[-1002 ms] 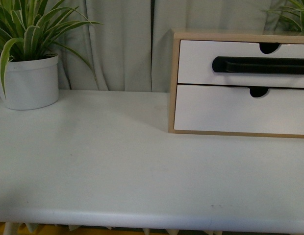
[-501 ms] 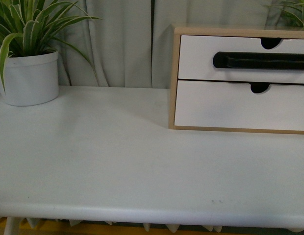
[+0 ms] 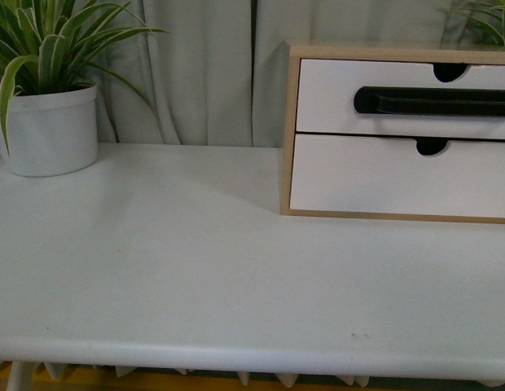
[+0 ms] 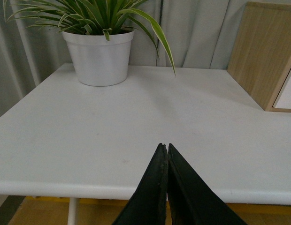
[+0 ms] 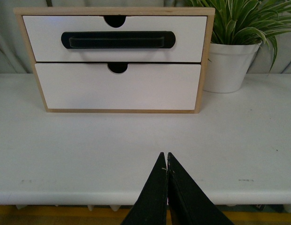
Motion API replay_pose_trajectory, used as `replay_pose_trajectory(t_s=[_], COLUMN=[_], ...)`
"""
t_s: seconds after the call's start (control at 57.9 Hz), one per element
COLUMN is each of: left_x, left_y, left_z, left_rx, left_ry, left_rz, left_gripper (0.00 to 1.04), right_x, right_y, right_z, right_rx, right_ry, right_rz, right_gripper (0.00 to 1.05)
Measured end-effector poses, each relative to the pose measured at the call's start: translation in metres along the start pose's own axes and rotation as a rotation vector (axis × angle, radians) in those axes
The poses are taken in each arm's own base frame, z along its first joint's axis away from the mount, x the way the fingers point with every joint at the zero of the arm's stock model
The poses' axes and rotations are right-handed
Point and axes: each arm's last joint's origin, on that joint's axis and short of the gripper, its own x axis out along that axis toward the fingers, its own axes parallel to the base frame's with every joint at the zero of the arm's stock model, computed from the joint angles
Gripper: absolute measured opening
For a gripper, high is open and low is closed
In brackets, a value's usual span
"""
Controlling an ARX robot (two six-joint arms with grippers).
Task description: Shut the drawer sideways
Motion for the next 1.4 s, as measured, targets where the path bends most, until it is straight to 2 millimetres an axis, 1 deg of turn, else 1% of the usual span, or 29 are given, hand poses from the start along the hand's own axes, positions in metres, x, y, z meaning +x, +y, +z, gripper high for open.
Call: replay_pose_trajectory(t_s=[0.155, 0.242, 0.311, 0.484, 0.501, 0.518, 0.57, 0.639, 0.656, 0.691, 0.708, 0.743, 0.76, 0.829, 0.846, 0.881, 0.916, 0.933, 1.002, 1.019, 1.088, 1.123, 1.157, 1.399], left_x=[-0.003, -0.009, -0.013, -0.014, -0.014, -0.014, -0.014, -0.014, -0.014, -0.014, -0.014, -0.014, -0.014, -0.014, -0.014, -0.014, -0.014, -0.014, -0.014, -0.014, -0.014, -0.014, -0.014, -0.014], left_y=[0.000, 0.000, 0.000, 0.000, 0.000, 0.000, 0.000, 0.000, 0.000, 0.000, 0.000, 0.000, 0.000, 0.000, 0.000, 0.000, 0.000, 0.000, 0.000, 0.000, 0.000, 0.000, 0.000, 0.000], left_z=[0.000, -0.004, -0.003, -0.003, -0.003, -0.003, -0.003, -0.003, -0.003, -0.003, -0.003, -0.003, -0.003, -0.003, -0.003, -0.003, -0.003, -0.003, -0.003, -0.003, -0.003, -0.003, -0.003, -0.003], left_rx=[0.000, 0.000, -0.001, -0.001, -0.002, -0.003, -0.003, -0.003, -0.003, -0.003, -0.003, -0.003, -0.003, -0.003, -0.003, -0.003, -0.003, -0.003, -0.003, -0.003, -0.003, -0.003, -0.004, -0.003], left_ry=[0.001, 0.034, 0.009, 0.008, 0.008, 0.008, 0.007, 0.008, 0.008, 0.008, 0.008, 0.007, 0.007, 0.008, 0.008, 0.008, 0.008, 0.008, 0.008, 0.008, 0.008, 0.008, 0.008, 0.008], left_rz=[0.000, -0.001, 0.000, 0.000, 0.000, 0.000, 0.000, 0.000, 0.000, 0.000, 0.000, 0.000, 0.000, 0.000, 0.000, 0.000, 0.000, 0.000, 0.000, 0.000, 0.000, 0.000, 0.000, 0.000], left_gripper=[0.04, 0.04, 0.04, 0.04, 0.05, 0.07, 0.14, 0.27, 0.31, 0.36, 0.38, 0.45, 0.47, 0.59, 0.61, 0.68, 0.74, 0.75, 0.88, 0.91, 1.00, 0.99, 0.98, 0.98], right_x=[0.000, 0.000, 0.000, 0.000, 0.000, 0.000, 0.000, 0.000, 0.000, 0.000, 0.000, 0.000, 0.000, 0.000, 0.000, 0.000, 0.000, 0.000, 0.000, 0.000, 0.000, 0.000, 0.000, 0.000], right_y=[0.000, 0.000, 0.000, 0.000, 0.000, 0.000, 0.000, 0.000, 0.000, 0.000, 0.000, 0.000, 0.000, 0.000, 0.000, 0.000, 0.000, 0.000, 0.000, 0.000, 0.000, 0.000, 0.000, 0.000], right_z=[0.000, 0.000, 0.000, 0.000, 0.000, 0.000, 0.000, 0.000, 0.000, 0.000, 0.000, 0.000, 0.000, 0.000, 0.000, 0.000, 0.000, 0.000, 0.000, 0.000, 0.000, 0.000, 0.000, 0.000], right_rx=[0.000, 0.000, 0.000, 0.000, 0.000, -0.001, 0.000, 0.000, 0.000, 0.000, 0.000, 0.000, 0.000, 0.000, 0.000, 0.000, 0.000, 0.000, 0.000, 0.000, 0.000, 0.002, 0.001, 0.002], right_ry=[0.000, 0.000, 0.000, 0.000, 0.000, 0.000, -0.001, -0.001, -0.001, -0.001, -0.001, -0.001, -0.001, 0.000, -0.001, -0.001, -0.001, -0.001, -0.001, -0.001, -0.001, -0.001, 0.000, -0.001], right_rz=[0.000, 0.000, 0.000, 0.000, 0.000, 0.000, 0.000, 0.000, 0.000, 0.000, 0.000, 0.000, 0.000, 0.000, 0.000, 0.000, 0.000, 0.000, 0.000, 0.000, 0.000, 0.000, 0.000, 0.000], right_gripper=[0.01, 0.01, 0.01, 0.01, 0.01, 0.02, 0.10, 0.23, 0.24, 0.31, 0.33, 0.39, 0.42, 0.55, 0.56, 0.62, 0.69, 0.71, 0.83, 0.85, 0.96, 0.97, 0.96, 0.95])
